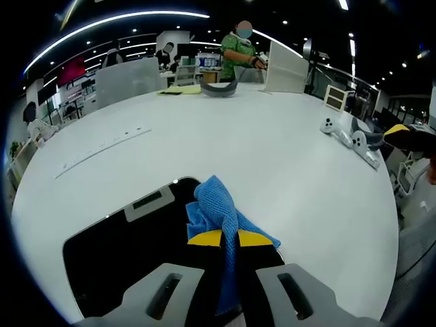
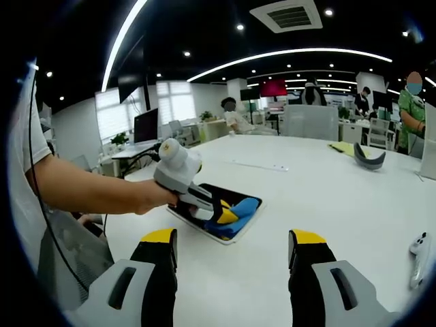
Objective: Wipe the mirror surface with the cleaning cloth until all visible marks leave the cleaned area.
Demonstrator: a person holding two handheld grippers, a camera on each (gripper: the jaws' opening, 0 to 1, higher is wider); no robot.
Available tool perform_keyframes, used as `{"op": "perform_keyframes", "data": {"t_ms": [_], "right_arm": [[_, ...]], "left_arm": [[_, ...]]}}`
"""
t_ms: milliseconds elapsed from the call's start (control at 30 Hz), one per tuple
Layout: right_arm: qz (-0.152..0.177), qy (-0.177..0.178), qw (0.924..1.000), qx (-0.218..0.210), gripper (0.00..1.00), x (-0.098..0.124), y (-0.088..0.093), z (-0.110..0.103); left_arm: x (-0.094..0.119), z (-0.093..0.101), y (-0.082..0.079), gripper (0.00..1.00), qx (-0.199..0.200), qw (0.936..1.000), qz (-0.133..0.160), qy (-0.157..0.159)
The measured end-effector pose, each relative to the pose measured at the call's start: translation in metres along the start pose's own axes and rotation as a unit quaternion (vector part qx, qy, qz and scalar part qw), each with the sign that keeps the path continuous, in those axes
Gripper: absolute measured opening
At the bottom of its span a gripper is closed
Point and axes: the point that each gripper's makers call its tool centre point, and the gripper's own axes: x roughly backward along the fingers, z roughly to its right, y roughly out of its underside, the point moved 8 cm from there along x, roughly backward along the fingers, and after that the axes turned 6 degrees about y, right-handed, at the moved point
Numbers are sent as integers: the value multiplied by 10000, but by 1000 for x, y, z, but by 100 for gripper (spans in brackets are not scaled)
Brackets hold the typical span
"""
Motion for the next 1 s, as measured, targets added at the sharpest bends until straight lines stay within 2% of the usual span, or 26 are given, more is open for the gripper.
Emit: {"op": "perform_keyframes", "data": {"t_ms": [467, 1000], "right_arm": [[44, 13, 10000, -32, 65, 1, -1, 0], [38, -1, 10000, -39, 65, -1, -1, 0]], "left_arm": [[8, 10, 8, 3, 22, 10000, 1, 26], [8, 11, 10, 3, -75, 9999, 71, -50]]}}
